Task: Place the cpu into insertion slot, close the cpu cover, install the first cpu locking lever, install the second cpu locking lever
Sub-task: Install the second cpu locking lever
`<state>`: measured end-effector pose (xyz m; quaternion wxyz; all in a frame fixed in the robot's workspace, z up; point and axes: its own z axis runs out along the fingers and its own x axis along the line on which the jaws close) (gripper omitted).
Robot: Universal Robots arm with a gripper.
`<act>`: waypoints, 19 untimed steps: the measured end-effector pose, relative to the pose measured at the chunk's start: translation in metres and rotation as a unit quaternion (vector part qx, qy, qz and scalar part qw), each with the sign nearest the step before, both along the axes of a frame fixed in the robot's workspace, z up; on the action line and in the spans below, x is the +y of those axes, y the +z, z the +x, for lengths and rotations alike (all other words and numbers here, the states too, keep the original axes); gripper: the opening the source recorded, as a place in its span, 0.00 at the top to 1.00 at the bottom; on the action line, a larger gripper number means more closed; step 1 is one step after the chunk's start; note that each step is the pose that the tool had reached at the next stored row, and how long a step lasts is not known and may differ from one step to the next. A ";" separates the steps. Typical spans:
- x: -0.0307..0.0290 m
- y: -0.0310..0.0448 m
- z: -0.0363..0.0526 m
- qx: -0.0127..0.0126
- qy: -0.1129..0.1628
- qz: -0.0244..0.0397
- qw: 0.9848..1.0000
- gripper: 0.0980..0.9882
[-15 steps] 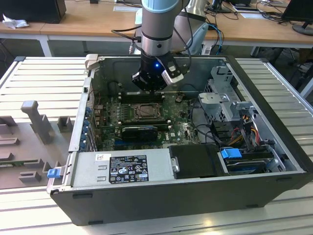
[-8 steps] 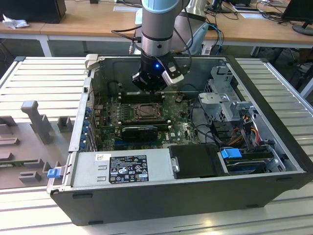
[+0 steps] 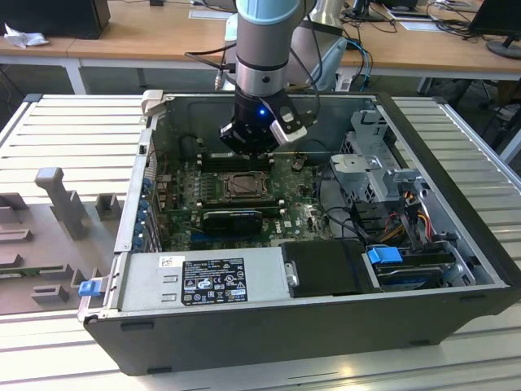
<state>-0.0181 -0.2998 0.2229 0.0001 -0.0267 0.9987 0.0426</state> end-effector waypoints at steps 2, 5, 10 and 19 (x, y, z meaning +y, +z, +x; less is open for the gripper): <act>-0.0002 0.0005 -0.0001 0.000 0.000 0.000 1.000 0.99; -0.0004 0.0049 0.0000 0.000 -0.001 0.000 1.000 0.99; -0.0018 0.0076 0.0001 0.000 -0.001 0.000 1.000 0.99; -0.0104 0.0086 0.0000 0.000 -0.001 0.000 1.000 0.99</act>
